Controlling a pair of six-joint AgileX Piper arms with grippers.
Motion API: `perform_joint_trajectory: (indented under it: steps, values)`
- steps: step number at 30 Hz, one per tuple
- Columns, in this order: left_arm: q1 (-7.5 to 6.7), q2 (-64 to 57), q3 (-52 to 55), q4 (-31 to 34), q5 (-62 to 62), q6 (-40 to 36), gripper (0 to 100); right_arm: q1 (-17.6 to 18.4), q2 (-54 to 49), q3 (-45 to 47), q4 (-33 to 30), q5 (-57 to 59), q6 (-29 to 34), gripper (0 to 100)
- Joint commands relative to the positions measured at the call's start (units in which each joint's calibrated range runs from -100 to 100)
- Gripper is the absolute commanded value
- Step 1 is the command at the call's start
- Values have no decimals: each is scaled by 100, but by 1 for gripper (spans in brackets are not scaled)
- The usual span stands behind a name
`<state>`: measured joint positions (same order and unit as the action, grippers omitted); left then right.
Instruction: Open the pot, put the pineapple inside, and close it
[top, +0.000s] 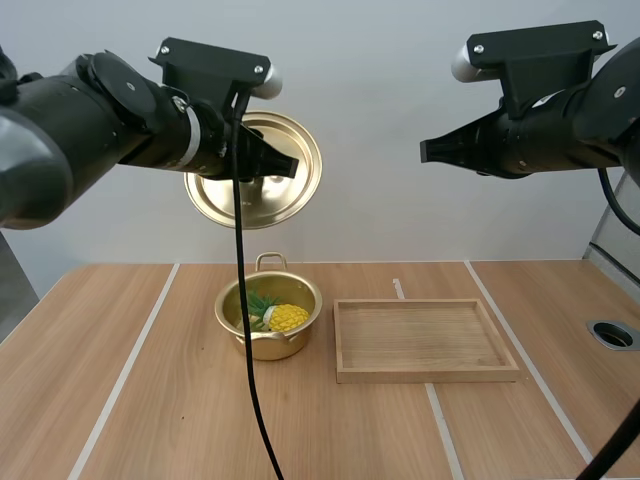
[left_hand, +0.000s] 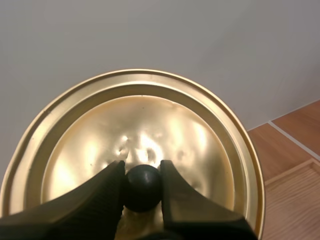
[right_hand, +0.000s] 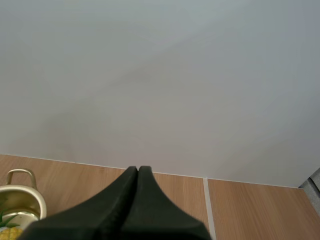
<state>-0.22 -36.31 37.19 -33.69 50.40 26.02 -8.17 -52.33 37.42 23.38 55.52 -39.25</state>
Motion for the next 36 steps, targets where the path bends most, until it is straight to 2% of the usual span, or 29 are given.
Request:
perform_joint_trajectory:
  steps: [1,18,36]
  values:
    - [-18,300,1,-30,28,76,0,-29,-69,-22,-14,-7,20,0]
    - [-18,1766,566,-92,240,527,0,-29,-69,-22,-14,-7,20,0]
    - [-18,2358,864,-505,-193,1087,0,-29,-69,-22,-2,-11,20,0]
